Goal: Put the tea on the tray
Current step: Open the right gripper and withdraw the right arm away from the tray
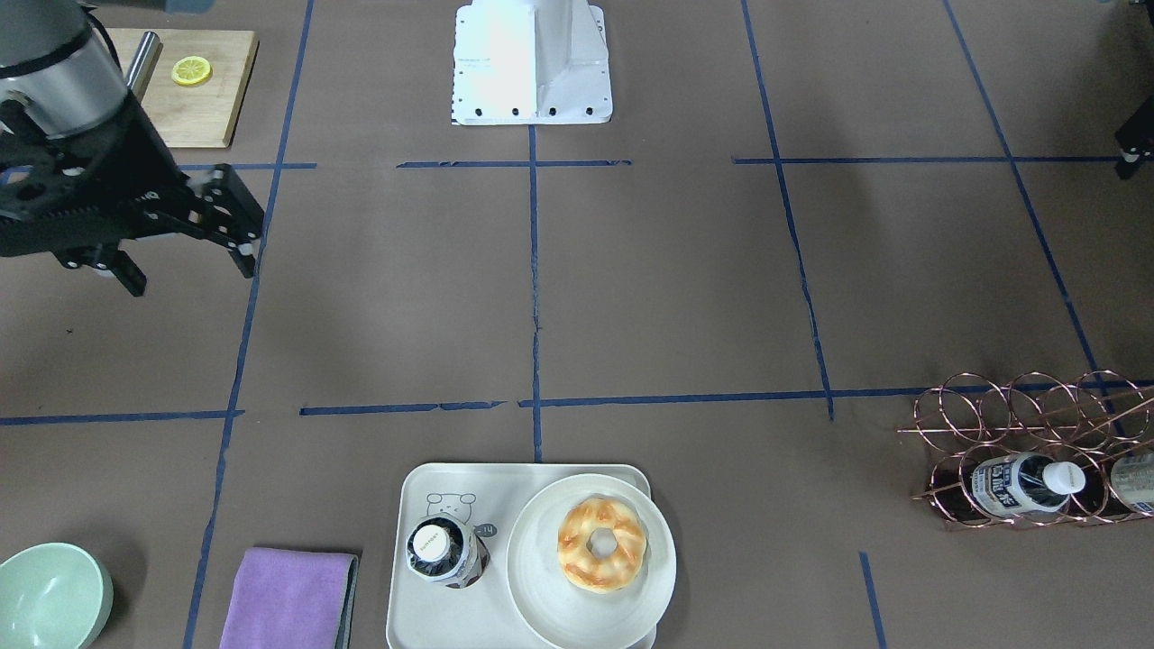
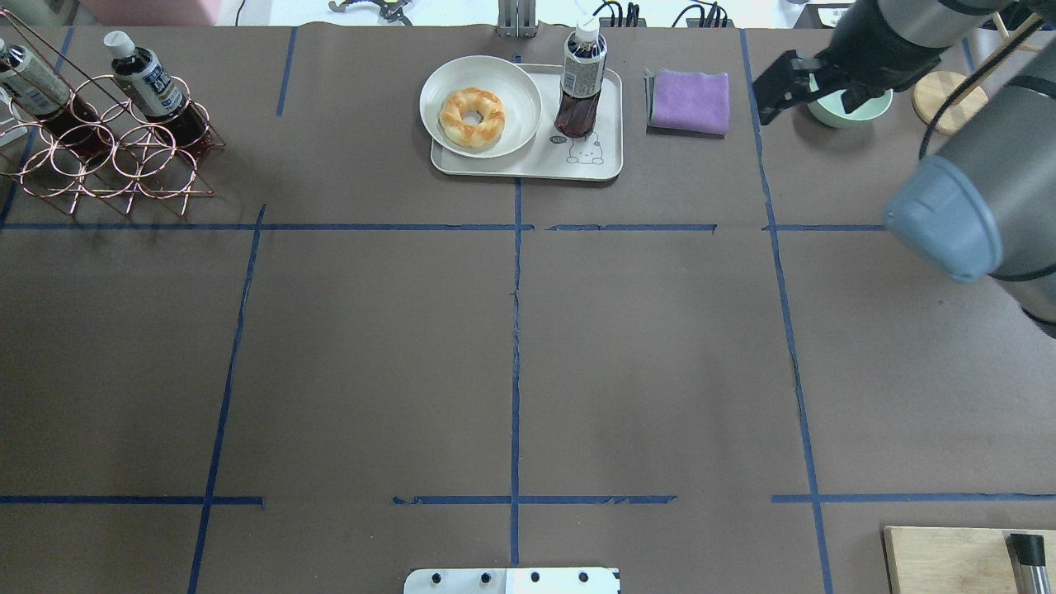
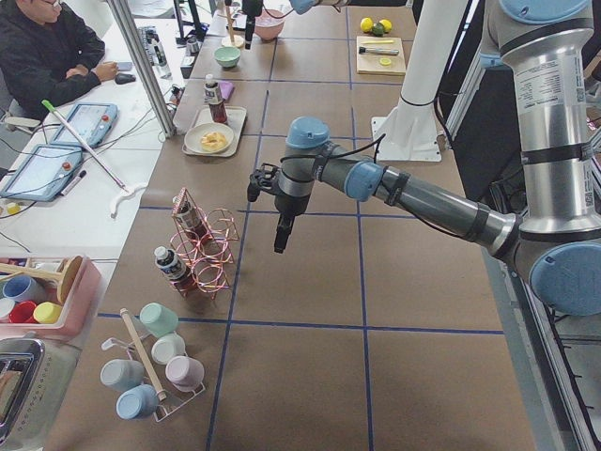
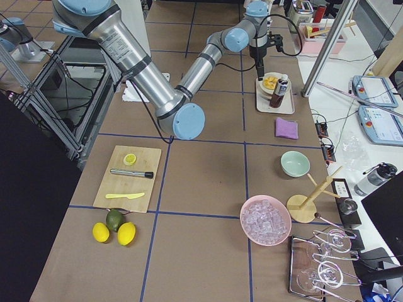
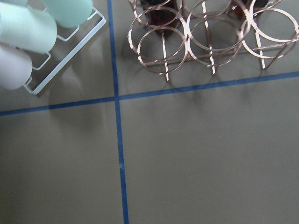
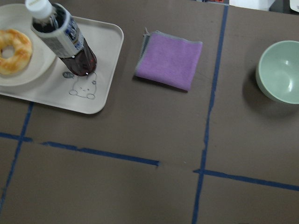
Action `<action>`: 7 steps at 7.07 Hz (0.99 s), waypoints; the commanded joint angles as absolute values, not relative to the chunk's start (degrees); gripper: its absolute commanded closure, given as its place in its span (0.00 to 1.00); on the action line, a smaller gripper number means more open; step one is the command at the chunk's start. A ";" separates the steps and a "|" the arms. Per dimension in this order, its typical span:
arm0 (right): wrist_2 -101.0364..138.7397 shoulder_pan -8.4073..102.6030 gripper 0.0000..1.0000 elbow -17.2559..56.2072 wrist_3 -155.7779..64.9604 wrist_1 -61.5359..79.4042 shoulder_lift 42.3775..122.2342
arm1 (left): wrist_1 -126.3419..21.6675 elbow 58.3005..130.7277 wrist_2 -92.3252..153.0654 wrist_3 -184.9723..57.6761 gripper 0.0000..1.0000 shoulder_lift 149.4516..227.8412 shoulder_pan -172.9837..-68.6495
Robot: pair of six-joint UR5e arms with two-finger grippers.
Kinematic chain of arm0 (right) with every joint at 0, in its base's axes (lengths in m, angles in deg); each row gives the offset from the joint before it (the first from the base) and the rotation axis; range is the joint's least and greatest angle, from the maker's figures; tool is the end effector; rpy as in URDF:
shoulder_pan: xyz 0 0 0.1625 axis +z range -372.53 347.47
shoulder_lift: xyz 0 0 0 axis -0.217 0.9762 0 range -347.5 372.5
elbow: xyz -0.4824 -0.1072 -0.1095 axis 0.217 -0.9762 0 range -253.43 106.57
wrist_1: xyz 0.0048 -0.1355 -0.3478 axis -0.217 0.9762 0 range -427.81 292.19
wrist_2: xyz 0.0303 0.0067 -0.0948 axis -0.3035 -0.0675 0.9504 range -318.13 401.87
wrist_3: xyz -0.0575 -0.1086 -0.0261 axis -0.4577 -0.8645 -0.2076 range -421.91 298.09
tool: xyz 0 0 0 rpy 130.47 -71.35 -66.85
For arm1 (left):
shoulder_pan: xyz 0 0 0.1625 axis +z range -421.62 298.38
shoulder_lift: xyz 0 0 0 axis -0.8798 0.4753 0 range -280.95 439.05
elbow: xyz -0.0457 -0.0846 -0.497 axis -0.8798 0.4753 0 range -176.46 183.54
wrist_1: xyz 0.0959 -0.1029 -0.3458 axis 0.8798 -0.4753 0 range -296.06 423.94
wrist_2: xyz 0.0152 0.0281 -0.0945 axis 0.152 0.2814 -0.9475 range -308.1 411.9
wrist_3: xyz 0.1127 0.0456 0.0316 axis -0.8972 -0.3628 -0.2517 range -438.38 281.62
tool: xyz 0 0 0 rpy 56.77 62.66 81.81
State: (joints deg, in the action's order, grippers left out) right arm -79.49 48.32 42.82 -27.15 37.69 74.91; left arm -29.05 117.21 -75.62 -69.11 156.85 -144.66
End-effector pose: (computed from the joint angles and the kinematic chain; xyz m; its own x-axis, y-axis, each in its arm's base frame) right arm -0.2255 -0.5439 0.3518 0.7013 -0.1827 0.6890 -0.0216 0.9607 0.2768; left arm -0.0132 -0.3605 0.6596 0.7777 0.0890 -0.6223 0.0081 0.9884 0.1515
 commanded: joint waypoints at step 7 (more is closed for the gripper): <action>-97.64 86.52 0.00 22.31 -92.57 38.09 105.90 | -29.05 103.30 -86.43 -77.76 0.00 157.98 -151.88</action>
State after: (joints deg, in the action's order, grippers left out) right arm -99.00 84.21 27.12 -87.31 38.14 103.24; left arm -29.04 103.01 -85.71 -77.81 158.09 -151.88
